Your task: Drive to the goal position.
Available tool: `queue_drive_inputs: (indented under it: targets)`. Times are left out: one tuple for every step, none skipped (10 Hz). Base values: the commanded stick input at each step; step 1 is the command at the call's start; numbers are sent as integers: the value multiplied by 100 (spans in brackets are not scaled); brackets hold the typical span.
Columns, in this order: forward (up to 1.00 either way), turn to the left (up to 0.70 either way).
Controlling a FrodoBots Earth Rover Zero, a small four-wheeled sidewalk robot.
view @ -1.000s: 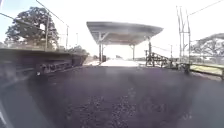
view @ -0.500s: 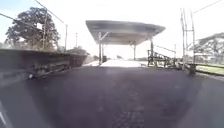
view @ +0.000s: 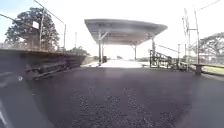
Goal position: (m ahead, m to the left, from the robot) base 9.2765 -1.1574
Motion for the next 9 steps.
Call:
queue_drive_inputs:
  targets:
    - [70, 0]
    - [70, 0]
    - [70, 0]
    - [70, 0]
    - [70, 0]
    - [70, 0]
    - [70, 0]
    - [70, 0]
    - [70, 0]
